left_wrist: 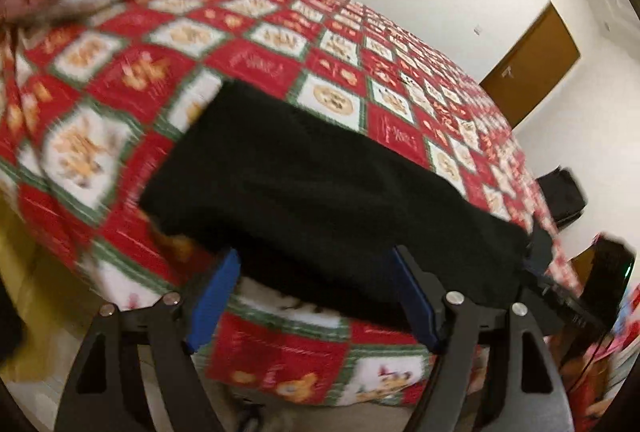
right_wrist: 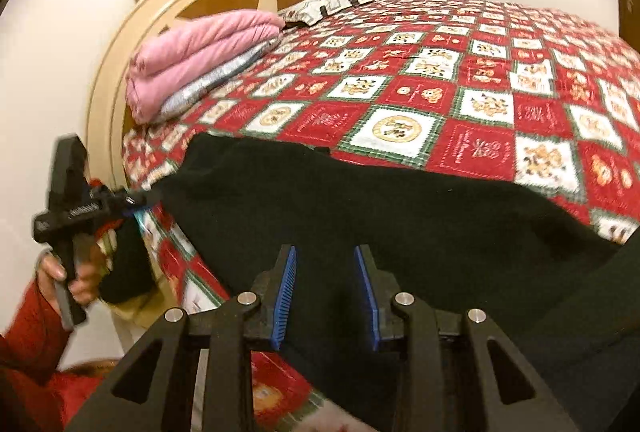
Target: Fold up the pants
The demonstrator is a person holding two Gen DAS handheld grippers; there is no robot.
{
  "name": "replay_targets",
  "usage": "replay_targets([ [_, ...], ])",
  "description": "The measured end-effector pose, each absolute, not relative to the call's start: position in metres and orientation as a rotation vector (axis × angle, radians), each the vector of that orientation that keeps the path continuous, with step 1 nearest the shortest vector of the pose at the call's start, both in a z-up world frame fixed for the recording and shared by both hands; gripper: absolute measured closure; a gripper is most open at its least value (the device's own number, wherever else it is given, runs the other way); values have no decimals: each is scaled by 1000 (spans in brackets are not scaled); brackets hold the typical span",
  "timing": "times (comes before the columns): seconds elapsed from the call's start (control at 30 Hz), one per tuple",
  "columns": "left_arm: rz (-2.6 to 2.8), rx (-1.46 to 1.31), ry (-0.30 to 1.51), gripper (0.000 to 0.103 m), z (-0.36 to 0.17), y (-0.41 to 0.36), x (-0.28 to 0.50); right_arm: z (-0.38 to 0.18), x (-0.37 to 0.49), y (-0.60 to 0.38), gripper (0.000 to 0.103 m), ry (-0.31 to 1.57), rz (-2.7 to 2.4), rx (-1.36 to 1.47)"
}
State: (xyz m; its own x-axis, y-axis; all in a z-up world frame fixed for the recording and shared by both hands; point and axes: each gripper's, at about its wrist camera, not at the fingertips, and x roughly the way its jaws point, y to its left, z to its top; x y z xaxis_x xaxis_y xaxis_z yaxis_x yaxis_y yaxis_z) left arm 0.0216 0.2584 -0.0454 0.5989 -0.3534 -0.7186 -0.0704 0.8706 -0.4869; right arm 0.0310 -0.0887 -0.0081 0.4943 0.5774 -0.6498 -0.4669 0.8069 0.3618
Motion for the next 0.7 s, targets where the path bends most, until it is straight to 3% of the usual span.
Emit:
replay_targets([
  [0.2,-91,-760,901,24,-70,288,43,-11,30,-84,71,829,619,146],
  [0.27,-33,-786,849,30,-68,297,44,-11,32,-84,71,825,603,126],
  [0.33,25,-708,799,65,-58,298,42,-13,35,-84,71,816,594,134],
  [0.4,52,-580,794,81,-49,293,44,-18,38,-81,71,819,604,159],
  [0.43,58,-538,799,84,-49,292,45,-23,40,-79,71,830,618,177],
  [0.57,134,-381,823,83,-57,284,51,-46,41,-68,71,902,674,253],
  [0.6,146,-375,832,78,-59,286,52,-52,41,-65,71,927,677,254],
  [0.67,179,-358,845,60,-65,292,51,-59,37,-63,71,930,678,257],
  [0.7,216,-325,848,40,-66,295,48,-58,36,-63,71,924,677,255],
])
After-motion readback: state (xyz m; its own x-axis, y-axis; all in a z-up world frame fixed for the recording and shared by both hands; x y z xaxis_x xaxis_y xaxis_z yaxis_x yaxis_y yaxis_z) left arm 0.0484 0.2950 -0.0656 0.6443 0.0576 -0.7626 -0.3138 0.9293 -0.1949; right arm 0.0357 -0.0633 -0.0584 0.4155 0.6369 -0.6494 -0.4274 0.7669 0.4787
